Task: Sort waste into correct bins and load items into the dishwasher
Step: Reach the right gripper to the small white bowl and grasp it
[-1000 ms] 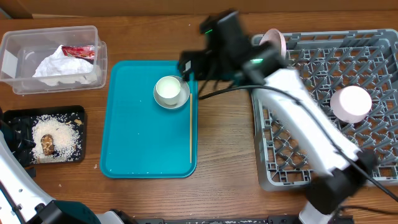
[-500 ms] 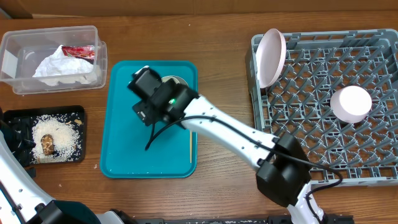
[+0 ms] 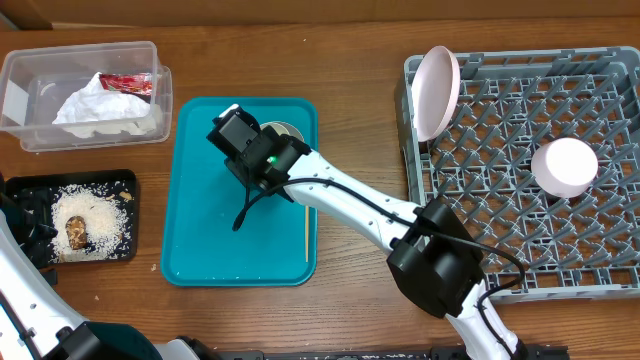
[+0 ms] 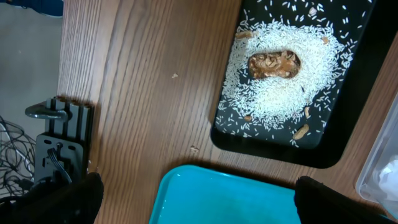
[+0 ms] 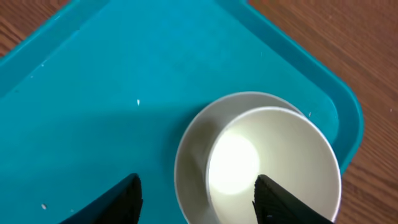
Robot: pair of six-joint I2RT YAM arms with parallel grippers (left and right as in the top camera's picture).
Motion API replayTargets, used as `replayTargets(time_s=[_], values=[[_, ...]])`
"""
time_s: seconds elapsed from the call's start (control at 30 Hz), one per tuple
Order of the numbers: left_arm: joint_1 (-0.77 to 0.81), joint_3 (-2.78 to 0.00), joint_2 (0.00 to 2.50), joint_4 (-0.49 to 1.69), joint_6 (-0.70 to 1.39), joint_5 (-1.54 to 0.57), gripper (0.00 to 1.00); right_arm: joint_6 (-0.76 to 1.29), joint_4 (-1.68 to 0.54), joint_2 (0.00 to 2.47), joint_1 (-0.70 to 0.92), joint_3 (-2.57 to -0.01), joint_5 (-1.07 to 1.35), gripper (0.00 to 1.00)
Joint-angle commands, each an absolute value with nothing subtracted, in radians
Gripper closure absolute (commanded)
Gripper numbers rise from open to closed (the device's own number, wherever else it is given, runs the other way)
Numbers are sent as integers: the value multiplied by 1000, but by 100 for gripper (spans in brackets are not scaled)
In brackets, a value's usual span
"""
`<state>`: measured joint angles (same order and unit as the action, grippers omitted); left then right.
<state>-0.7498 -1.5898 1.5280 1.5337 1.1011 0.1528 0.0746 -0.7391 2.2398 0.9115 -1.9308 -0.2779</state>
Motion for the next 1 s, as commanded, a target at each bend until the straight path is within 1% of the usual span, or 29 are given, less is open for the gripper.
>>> replayTargets(time_s=[0.0,0.07,0.2,0.33,0.47,0.53,0.6,0.63,0.73,0.77,0.9,0.97], values=[[-752,-1586,1530,1536,1119,157,0,74,-719,2253,914,-1932,-291,41],[-752,-1586,1530,1536,1119,156,0,75,-719,2263,914,-1932,-291,44],[-752,-1586,1530,1536,1119,156,1,78,-721,2288,914,-1932,-292,45],[-752,-1586,1530,1536,1119,157,0,81,-719,2296,914,-1932,-292,51],[-752,-1586,1530,1536,1119,156,0,82,-723,2296,914,-1933,-292,52],[-752,-1586,1530,1536,1119,157,0,82,-731,2296,914,-1933,-292,58],[-752,-1586,1530,1536,1119,156,0,82,-739,2295,914,-1933,-296,67],[-752,-1586,1530,1536,1119,157,0,83,-744,2294,914,-1933,-296,69],[-752,-1586,1530,1535,1119,156,0,82,-750,2290,914,-1934,-299,69],[-752,-1586,1530,1536,1119,156,0,82,-754,2289,914,-1938,-299,71],[-752,-1586,1530,1536,1119,156,0,125,-789,2287,914,-1982,-319,89],[-752,-1586,1530,1536,1119,157,0,131,-815,2285,914,-2012,-328,91]])
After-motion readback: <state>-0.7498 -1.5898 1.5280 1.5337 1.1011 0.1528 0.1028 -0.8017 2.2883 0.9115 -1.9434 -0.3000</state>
